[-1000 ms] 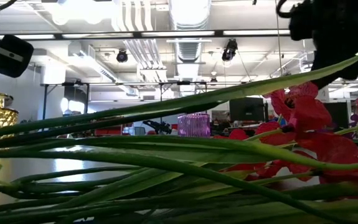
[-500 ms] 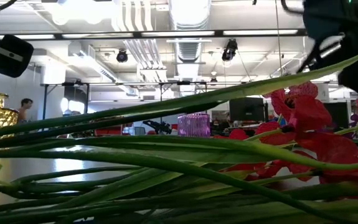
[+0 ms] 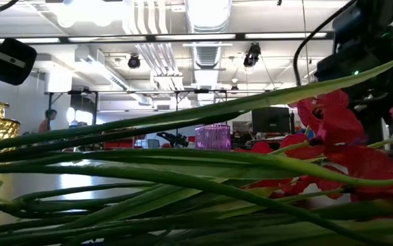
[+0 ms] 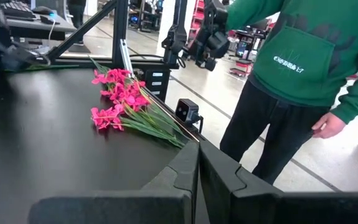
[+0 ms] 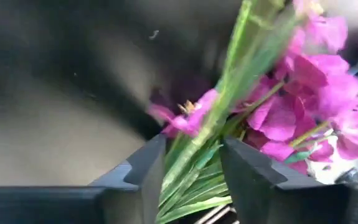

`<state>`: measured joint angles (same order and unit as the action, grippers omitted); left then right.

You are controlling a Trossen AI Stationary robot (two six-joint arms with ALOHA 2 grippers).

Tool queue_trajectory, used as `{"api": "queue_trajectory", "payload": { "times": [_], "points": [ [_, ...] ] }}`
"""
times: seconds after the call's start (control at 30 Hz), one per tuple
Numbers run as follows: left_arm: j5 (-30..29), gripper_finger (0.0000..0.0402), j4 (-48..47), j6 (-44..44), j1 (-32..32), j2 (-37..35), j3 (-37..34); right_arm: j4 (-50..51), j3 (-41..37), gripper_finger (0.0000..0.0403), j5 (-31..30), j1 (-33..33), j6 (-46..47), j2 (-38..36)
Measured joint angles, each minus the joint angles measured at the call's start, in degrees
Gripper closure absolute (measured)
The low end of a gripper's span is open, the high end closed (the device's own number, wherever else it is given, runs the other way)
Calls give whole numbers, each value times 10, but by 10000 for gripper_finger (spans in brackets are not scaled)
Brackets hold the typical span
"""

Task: Sort flowers into vase by color
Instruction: Put the bottom right violet flowers into the violet flower vase

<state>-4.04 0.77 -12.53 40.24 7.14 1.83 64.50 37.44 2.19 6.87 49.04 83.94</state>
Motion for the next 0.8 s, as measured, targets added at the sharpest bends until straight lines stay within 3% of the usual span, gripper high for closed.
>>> {"api": "queue_trajectory", "payload": {
  "times": [0.27, 0.37, 0.6, 0.8],
  "points": [
    [0, 402, 0, 0, 0, 0, 0, -36, 51, 378, 5, 21, -7, 7],
    [0, 402, 0, 0, 0, 0, 0, -52, 83, 387, 3, 41, -6, -8],
    [0, 402, 0, 0, 0, 0, 0, -182, 134, 377, 8, 106, 3, -22],
    [0, 402, 0, 0, 0, 0, 0, -178, 160, 289, -1, 132, 10, -12]
  ]
}}
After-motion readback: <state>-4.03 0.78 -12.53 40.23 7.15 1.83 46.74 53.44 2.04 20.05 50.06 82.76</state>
